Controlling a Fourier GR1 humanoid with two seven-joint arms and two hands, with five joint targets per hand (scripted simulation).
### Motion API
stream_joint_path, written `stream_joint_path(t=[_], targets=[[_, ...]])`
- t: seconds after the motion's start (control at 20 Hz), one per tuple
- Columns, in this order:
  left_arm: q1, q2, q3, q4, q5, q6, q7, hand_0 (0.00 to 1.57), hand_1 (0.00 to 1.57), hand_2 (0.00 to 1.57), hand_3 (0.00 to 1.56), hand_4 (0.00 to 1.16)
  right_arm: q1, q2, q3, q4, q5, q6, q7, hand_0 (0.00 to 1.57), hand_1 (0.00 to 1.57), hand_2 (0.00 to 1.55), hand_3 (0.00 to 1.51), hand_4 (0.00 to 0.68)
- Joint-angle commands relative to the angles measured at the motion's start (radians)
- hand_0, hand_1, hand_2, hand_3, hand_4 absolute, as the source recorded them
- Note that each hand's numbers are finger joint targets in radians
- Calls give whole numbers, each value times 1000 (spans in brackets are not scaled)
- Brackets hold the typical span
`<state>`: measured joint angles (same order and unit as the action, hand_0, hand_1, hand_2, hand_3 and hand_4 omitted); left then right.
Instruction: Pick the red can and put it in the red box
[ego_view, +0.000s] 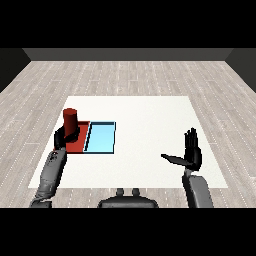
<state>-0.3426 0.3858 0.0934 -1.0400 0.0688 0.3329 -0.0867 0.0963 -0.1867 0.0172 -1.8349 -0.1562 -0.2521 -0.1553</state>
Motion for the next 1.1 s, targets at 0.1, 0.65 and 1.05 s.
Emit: stream_joint_path(t=[0.1, 0.65, 1.05], targets=[[-153, 22, 79, 434, -9, -27, -69, 1571, 1571, 1571, 1510, 1038, -5, -3, -19, 70, 17, -2, -13, 0, 0, 0, 0, 0], [-289, -7, 30, 855, -150, 71, 2, 566, 566, 661, 570, 633, -122, -11, -78, 258, 47, -32, -52, 0, 0, 0, 0, 0], [-322, 72, 43, 967, -160, -19, 48, 0, 0, 0, 0, 0, -95, 9, -45, 211, 65, -31, -51, 0, 0, 0, 0, 0]])
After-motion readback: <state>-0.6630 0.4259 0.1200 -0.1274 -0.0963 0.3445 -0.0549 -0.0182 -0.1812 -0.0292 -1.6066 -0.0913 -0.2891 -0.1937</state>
